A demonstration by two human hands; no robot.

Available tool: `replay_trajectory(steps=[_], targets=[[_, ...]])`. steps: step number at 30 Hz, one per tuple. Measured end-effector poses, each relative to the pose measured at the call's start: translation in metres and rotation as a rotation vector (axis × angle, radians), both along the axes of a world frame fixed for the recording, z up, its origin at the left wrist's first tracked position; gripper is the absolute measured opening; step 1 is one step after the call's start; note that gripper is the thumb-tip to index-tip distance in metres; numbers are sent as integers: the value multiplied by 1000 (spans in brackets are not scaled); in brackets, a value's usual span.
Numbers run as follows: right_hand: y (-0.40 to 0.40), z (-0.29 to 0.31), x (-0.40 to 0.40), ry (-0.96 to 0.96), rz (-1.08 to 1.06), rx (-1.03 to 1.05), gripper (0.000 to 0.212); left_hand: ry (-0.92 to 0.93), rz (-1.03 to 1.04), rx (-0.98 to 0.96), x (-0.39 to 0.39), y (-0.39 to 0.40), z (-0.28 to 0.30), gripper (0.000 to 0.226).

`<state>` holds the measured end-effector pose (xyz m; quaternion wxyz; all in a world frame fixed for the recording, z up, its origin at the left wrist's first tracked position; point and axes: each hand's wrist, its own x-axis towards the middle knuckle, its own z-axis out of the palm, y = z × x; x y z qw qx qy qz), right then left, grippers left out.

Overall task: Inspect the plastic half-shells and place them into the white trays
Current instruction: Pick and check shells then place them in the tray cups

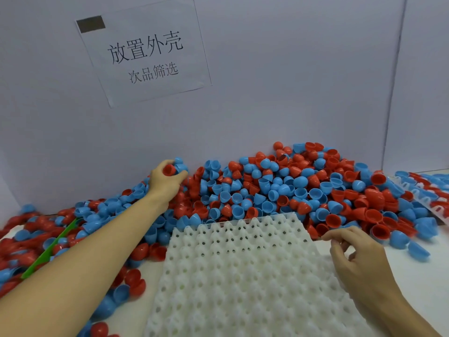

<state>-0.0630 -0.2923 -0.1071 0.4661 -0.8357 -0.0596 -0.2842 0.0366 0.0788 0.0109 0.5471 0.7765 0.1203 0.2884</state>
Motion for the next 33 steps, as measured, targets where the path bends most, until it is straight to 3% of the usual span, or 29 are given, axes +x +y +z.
replay_trajectory(steps=[4,9,16,21,23,25,29,33], targets=[[1,2,-2,4,0,1,32,-72,-16,-397,-21,15,8,19],[2,6,-2,20,-4,-27,32,-183,-83,-670,-62,16,16,16],[4,8,-4,-3,-9,-47,39,-277,-177,-720,-127,21,20,15],[7,21,-10,-26,-43,-7,43,-263,-199,-773,-143,14,25,3],[15,46,-13,-68,-32,-56,33,-262,-187,-784,-143,4,27,24],[31,85,-15,-78,68,-130,31,-255,-198,-786,-143,-12,29,26],[85,165,-32,40,420,-275,17,-227,-298,-813,-144,-37,33,7],[124,186,-56,135,579,-285,20,-240,-405,-817,-148,-51,35,9]])
